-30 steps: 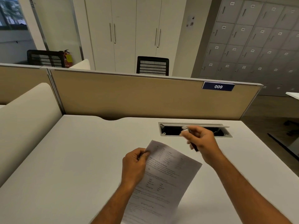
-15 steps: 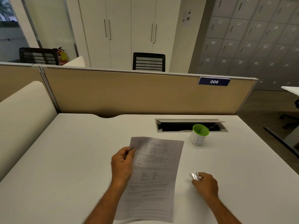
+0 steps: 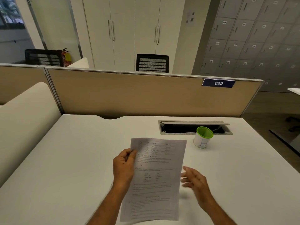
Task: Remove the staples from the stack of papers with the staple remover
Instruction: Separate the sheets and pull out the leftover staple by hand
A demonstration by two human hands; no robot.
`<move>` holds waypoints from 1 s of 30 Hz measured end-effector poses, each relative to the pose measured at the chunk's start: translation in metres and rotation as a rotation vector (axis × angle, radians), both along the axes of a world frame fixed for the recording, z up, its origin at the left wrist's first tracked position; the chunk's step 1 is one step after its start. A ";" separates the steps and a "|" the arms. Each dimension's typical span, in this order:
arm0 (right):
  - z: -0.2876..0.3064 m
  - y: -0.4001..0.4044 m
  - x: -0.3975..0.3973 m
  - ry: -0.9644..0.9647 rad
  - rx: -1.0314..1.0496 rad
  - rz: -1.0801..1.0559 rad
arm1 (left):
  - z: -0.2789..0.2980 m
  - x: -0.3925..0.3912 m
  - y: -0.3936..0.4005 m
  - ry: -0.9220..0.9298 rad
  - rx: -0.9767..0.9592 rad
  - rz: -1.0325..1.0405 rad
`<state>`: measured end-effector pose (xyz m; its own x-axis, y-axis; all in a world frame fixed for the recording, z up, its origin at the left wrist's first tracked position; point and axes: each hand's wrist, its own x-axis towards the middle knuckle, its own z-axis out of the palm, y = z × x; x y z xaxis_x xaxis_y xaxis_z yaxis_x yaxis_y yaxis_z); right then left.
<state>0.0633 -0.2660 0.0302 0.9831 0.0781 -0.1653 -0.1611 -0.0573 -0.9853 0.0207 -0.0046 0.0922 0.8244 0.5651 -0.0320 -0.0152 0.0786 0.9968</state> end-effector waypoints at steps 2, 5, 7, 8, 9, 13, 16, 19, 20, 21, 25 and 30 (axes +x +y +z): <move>0.008 0.008 -0.009 0.017 0.063 0.190 | -0.002 0.002 0.001 0.009 -0.017 0.004; 0.008 0.016 -0.013 0.006 -0.016 0.166 | -0.006 0.007 0.004 0.038 -0.026 0.025; 0.005 0.019 -0.011 0.028 -0.063 0.093 | -0.011 0.010 0.008 0.077 -0.012 0.025; 0.005 0.020 -0.009 0.046 -0.072 0.060 | -0.014 0.012 0.010 0.104 -0.007 0.002; 0.004 0.021 -0.007 0.068 -0.076 0.031 | -0.017 0.013 0.013 0.139 0.000 -0.038; -0.002 0.021 -0.001 0.150 -0.131 0.028 | -0.040 0.011 0.025 0.385 0.047 -0.281; -0.013 0.023 0.003 0.200 -0.188 0.049 | -0.066 0.004 0.031 0.560 0.074 -0.377; -0.027 0.026 0.008 0.235 -0.277 0.048 | -0.088 0.001 0.033 0.640 0.231 -0.373; -0.032 0.027 0.011 0.239 -0.305 0.049 | -0.092 0.001 0.032 0.646 0.271 -0.353; -0.036 0.028 0.013 0.235 -0.332 0.054 | -0.094 0.001 0.031 0.648 0.298 -0.332; -0.044 0.037 0.023 0.189 -0.476 0.066 | -0.098 0.006 0.030 0.640 0.341 -0.279; -0.043 0.044 0.037 0.128 -0.617 0.045 | -0.102 0.017 0.030 0.624 0.360 -0.232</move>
